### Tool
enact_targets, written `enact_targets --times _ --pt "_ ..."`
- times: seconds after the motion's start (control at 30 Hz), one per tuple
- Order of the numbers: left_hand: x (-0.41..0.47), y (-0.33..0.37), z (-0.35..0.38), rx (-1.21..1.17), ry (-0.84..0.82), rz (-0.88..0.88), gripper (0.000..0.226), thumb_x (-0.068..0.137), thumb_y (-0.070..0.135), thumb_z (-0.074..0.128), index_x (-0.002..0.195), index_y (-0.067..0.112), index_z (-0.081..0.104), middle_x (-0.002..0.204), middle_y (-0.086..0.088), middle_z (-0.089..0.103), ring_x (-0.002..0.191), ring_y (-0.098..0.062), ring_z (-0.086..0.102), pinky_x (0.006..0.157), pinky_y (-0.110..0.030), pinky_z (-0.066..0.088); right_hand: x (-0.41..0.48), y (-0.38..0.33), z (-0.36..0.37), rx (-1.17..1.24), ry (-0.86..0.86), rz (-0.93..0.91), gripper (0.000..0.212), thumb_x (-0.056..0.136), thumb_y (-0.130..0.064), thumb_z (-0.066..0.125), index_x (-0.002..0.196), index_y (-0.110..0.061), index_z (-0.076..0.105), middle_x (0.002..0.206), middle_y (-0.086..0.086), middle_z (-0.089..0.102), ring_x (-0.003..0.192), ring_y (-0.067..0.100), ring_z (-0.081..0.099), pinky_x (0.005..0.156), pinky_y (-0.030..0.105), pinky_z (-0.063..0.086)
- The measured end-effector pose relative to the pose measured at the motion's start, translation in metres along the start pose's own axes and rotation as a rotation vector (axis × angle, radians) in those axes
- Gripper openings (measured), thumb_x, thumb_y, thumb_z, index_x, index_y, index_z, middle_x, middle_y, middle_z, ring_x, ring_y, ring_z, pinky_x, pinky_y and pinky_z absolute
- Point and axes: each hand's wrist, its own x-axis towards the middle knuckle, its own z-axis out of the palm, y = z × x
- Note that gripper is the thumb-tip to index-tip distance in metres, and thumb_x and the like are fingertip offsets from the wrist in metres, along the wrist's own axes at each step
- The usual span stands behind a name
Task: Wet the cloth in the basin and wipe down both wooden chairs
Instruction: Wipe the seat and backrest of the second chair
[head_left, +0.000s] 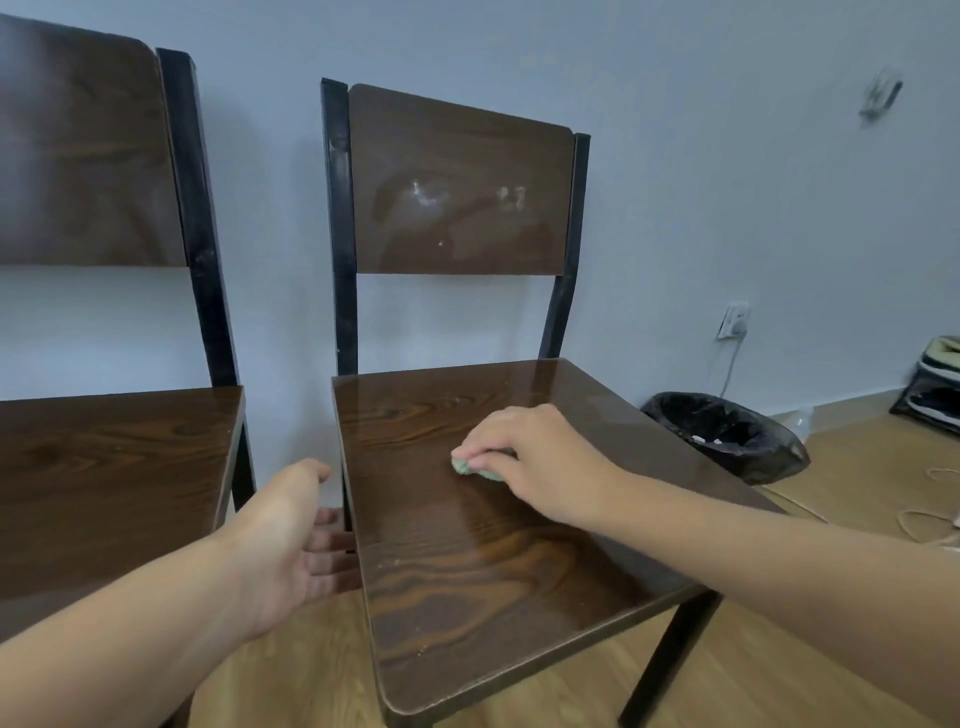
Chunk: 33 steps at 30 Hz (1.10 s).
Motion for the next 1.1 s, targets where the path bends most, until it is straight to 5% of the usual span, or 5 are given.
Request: enact_targets --times 0.13,0.33,0.57,0.8,1.1 --pt "0.01 0.004 0.002 -0.005 -0.003 0.008 0.061 0.104 0.038 0.041 0.148 -0.003 0.037 0.099 -0.029 0.065 0.083 -0.04 0.064 0.058 -0.046 0.048 0.029 0.026 0.004 -0.029 -0.079 -0.072 0.021 0.1 -0.017 0.069 0.116 -0.016 0.081 0.12 -0.001 0.079 0.113 0.011 0.068 0.106 0.023 0.049" --pt "0.016 0.014 0.003 0.016 0.011 0.05 0.056 0.105 0.036 0.041 0.147 -0.001 0.038 0.085 -0.024 0.06 0.071 -0.035 0.062 0.051 -0.042 0.046 0.108 0.119 0.003 -0.01 0.182 0.56 0.023 0.103 -0.01 0.063 0.121 -0.01 0.078 0.127 0.016 0.073 0.116 0.033 0.067 0.111 0.042 0.052" --pt "0.039 0.02 0.013 -0.057 0.036 0.071 0.05 0.103 0.039 0.042 0.139 0.005 0.044 0.099 -0.024 0.065 0.084 -0.035 0.065 0.055 -0.041 0.048 0.11 0.009 0.042 0.165 -0.081 0.057 0.027 0.102 -0.01 0.065 0.125 -0.017 0.076 0.13 0.002 0.074 0.119 0.015 0.066 0.111 0.029 0.048" --pt "0.038 0.012 0.004 -0.12 0.043 0.038 0.055 0.103 0.036 0.043 0.148 0.004 0.041 0.109 -0.028 0.063 0.082 -0.037 0.066 0.061 -0.044 0.053 0.102 0.115 -0.007 -0.044 0.12 0.592 0.02 0.1 -0.017 0.069 0.117 -0.012 0.08 0.122 0.015 0.074 0.115 0.031 0.068 0.108 0.043 0.053" --pt "0.039 0.009 -0.01 -0.088 0.11 0.016 0.059 0.1 0.041 0.046 0.144 0.002 0.044 0.118 -0.029 0.061 0.107 -0.041 0.062 0.097 -0.047 0.05 0.086 -0.033 0.033 0.179 -0.085 0.13 0.022 0.099 -0.02 0.069 0.118 -0.022 0.079 0.125 -0.001 0.076 0.121 0.016 0.065 0.117 0.043 0.046"
